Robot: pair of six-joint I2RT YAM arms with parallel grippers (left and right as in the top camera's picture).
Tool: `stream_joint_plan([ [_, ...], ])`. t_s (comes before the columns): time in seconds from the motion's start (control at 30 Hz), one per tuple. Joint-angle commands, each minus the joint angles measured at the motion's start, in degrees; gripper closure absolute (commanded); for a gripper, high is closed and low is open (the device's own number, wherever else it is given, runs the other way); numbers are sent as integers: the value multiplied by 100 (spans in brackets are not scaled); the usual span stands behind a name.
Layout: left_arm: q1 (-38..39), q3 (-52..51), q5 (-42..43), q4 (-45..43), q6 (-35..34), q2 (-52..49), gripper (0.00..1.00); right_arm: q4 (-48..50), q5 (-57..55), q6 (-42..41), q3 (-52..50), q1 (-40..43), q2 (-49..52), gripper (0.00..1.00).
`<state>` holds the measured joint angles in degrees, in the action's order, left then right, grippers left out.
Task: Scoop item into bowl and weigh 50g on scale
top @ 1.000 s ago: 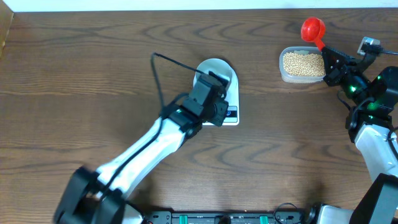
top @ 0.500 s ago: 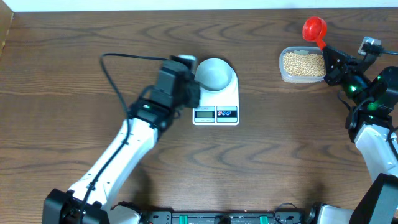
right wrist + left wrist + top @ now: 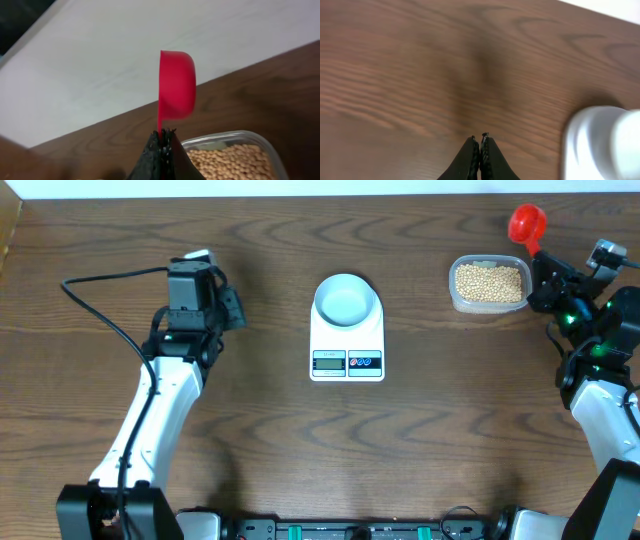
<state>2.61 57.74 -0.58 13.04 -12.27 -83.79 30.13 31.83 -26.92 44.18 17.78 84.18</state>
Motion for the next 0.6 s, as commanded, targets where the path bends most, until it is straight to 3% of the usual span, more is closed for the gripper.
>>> stream_joint_plan([
  [0.0, -225, 20, -531, -7, -72, -225, 93, -20, -597, -160, 92, -24, -90, 99],
  [0.33, -527, 20, -444, -61, -42, -463, 92, 7, -931, -249, 92, -20, -81, 99],
  [0.57, 0, 20, -92, 66, 291, -463, 93, -24, -903, -306, 92, -24, -81, 99],
])
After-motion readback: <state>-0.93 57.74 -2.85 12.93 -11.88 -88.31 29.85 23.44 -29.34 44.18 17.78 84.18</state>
